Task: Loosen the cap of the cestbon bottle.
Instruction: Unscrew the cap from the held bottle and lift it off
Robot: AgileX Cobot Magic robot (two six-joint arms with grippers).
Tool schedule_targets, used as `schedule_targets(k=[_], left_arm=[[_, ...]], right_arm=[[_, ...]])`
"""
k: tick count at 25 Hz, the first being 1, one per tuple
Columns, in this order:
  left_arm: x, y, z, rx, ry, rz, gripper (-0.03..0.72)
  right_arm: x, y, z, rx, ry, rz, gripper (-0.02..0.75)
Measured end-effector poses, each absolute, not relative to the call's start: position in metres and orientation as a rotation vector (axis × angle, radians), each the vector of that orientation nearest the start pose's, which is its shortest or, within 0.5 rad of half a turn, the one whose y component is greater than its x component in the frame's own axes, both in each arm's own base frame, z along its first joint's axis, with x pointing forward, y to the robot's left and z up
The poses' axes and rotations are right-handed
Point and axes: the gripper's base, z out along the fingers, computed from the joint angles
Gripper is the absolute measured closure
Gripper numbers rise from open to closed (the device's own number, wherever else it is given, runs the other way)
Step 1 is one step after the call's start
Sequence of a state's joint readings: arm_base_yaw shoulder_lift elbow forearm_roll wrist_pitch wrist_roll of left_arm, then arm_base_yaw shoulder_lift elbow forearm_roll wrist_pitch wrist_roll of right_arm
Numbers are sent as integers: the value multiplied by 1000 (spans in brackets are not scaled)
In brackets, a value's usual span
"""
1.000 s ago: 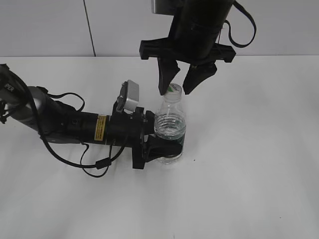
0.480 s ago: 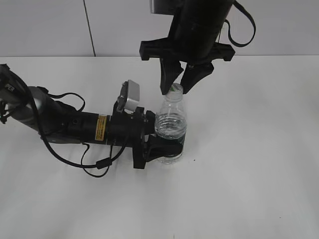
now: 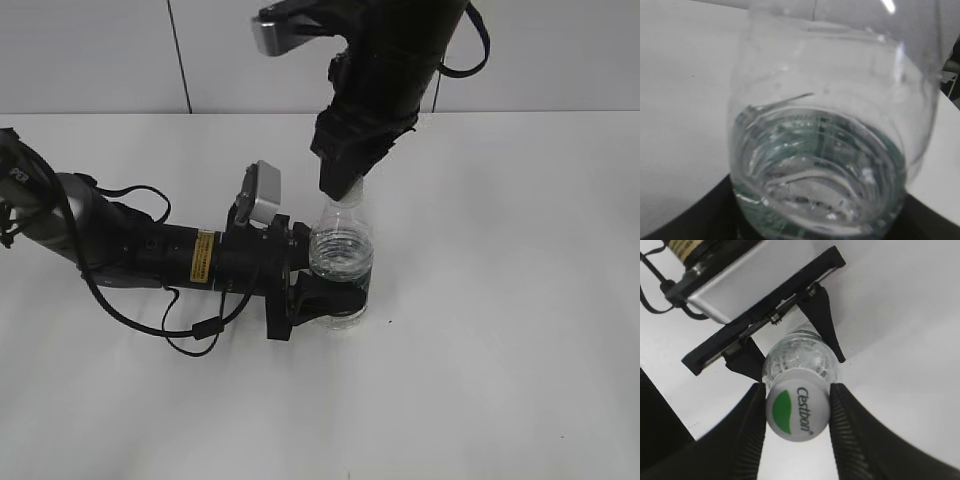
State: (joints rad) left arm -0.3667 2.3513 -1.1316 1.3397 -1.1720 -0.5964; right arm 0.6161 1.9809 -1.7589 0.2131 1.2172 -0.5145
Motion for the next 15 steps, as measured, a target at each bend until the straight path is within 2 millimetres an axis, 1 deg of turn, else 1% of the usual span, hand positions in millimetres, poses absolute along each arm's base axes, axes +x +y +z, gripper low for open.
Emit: schedule_targets(k=[4,9,12,15], left_arm=[[330,-214,55,1307,1531,-1159,270],[330,-214,55,1321,1525,-1158,270],[330,-214,55,1330,1524,-1158,270],[330,-214,55,1335,1523,-1157,270]], right_arm=[[332,257,268,-1697,2353,297,442],[331,257,268,-1896,2178,267,442],[331,257,268,-2030,2041,245,442],[331,257,268,-2123,1938,227,442]])
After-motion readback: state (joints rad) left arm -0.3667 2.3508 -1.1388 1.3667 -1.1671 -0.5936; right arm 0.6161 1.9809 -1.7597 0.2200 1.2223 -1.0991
